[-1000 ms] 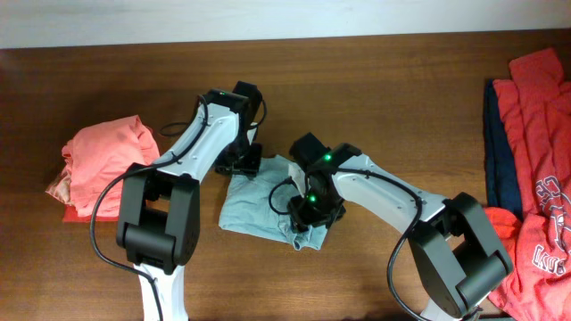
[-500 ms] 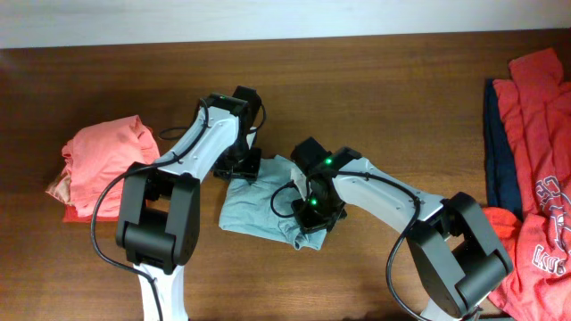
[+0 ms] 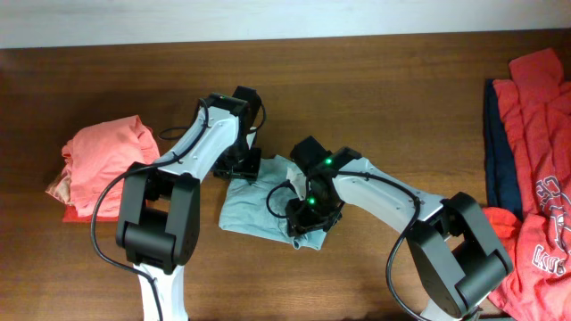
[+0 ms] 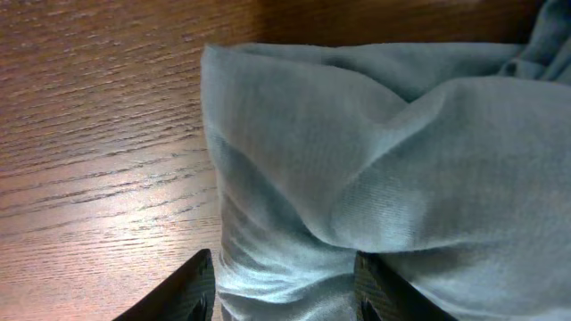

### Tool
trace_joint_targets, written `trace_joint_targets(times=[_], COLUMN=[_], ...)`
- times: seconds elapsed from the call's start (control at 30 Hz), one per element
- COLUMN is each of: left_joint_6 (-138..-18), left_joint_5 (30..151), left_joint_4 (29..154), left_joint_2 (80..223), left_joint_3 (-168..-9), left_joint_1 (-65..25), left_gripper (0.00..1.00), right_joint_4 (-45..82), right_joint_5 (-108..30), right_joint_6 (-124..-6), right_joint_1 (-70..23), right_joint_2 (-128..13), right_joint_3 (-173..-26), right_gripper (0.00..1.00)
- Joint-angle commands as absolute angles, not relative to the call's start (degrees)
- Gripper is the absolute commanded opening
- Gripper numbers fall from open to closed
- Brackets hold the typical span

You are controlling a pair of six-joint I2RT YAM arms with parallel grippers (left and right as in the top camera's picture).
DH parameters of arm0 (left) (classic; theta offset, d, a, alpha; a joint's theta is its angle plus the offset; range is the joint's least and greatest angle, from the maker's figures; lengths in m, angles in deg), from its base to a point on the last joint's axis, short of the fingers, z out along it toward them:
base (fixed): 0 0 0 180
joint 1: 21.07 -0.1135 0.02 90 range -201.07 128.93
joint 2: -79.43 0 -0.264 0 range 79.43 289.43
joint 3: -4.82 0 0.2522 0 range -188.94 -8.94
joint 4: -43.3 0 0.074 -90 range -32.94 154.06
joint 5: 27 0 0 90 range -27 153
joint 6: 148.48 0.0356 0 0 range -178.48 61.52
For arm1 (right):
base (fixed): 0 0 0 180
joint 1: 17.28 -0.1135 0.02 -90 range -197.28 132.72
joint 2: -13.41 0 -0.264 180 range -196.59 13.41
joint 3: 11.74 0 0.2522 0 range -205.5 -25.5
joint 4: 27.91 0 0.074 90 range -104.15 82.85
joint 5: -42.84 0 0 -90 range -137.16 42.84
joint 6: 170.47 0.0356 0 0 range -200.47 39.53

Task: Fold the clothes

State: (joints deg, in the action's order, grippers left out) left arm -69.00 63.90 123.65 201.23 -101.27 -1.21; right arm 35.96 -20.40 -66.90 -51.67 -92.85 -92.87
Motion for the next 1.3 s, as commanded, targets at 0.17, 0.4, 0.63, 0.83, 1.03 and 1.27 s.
trace_joint_targets(times=[0.17,0.4,0.63,0.83,1.03,1.27], left_joint_6=[-69.1,-69.1,-69.1,-69.1,-69.1,-69.1], left_joint_5=[64.7,64.7,64.7,64.7,64.7,64.7], left_joint_4=[123.7,123.7,123.7,123.7,123.7,124.8], left_joint_2=[201.8,201.8,201.8,201.8,201.8,201.8], left_joint_3=[-100.8,-100.8,-100.8,-100.8,-100.8,-100.8], left_joint_1=[-1.2,-1.2,-1.2,-1.2,-1.2,-1.2], left_gripper=[0.54,0.54,0.54,0.54,0.54,0.54], right_joint_4=[33.4,33.6,33.5,34.4,39.8,42.1], right_joint_5=[-20.0,-22.6,-23.0,-23.0,-28.3,-36.9], right_joint_6=[-66.2,-63.8,-63.4,-63.4,-63.4,-60.4], right_joint_1=[-53.8,-53.7,-53.7,-53.6,-53.5,-53.5], right_joint_2=[-93.1,-93.1,-93.1,-93.1,-93.1,-93.1], right_joint_3=[-92.2,-90.0,-87.2,-87.2,-87.2,-87.2], right_gripper=[0.46,0.46,0.22,0.04,0.04,0.04])
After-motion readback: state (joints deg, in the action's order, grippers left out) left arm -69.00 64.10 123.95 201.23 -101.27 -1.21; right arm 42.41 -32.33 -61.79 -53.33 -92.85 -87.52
